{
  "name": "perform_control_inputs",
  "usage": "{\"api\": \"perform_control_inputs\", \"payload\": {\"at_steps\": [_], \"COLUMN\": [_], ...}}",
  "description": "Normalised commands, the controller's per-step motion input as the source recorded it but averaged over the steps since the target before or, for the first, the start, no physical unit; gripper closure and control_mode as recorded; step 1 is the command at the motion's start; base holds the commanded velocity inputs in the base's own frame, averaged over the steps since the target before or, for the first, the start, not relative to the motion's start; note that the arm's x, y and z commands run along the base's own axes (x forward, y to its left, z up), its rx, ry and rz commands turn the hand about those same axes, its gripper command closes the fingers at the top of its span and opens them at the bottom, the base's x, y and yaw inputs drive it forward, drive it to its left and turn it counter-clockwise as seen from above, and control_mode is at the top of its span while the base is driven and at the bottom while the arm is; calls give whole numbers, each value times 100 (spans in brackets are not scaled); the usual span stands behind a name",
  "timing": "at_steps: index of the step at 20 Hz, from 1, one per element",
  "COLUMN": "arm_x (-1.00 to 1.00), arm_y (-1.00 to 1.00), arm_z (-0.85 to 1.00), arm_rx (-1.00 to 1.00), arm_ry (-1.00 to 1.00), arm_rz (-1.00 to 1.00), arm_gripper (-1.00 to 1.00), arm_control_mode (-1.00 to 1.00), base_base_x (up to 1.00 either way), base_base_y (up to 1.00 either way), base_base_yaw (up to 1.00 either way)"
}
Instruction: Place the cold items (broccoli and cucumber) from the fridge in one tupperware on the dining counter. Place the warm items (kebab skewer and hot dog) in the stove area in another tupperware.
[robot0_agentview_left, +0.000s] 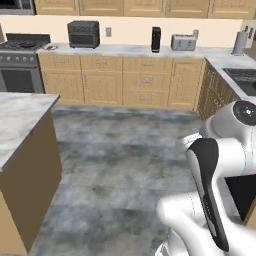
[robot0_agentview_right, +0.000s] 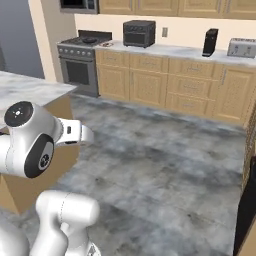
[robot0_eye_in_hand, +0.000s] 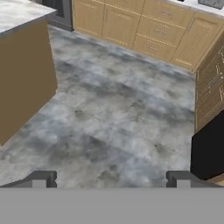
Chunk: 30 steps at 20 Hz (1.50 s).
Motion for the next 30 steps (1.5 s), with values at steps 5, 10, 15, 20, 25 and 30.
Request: {"api": "perform_control_inputs", "payload": {"at_steps": [5,10,15,20,25,30], "arm_x": [0,0,0,0,0,0], "arm_y": [0,0,0,0,0,0], "arm_z": [0,0,0,0,0,0], "arm_rx": [0,0,0,0,0,0], "arm_ry": [0,0,0,0,0,0], "arm_rz": [0,0,0,0,0,0], "arm_gripper": [-100,-100,-100,-100,-100,-100], "arm_control_mode": [100,100,100,100,100,100], "base_base_x": [100,100,100,100,100,100], "base_base_y": [-6,-3,-7,-10,-21,-23], "base_base_yaw": [4,22,29,33,38,39]}}
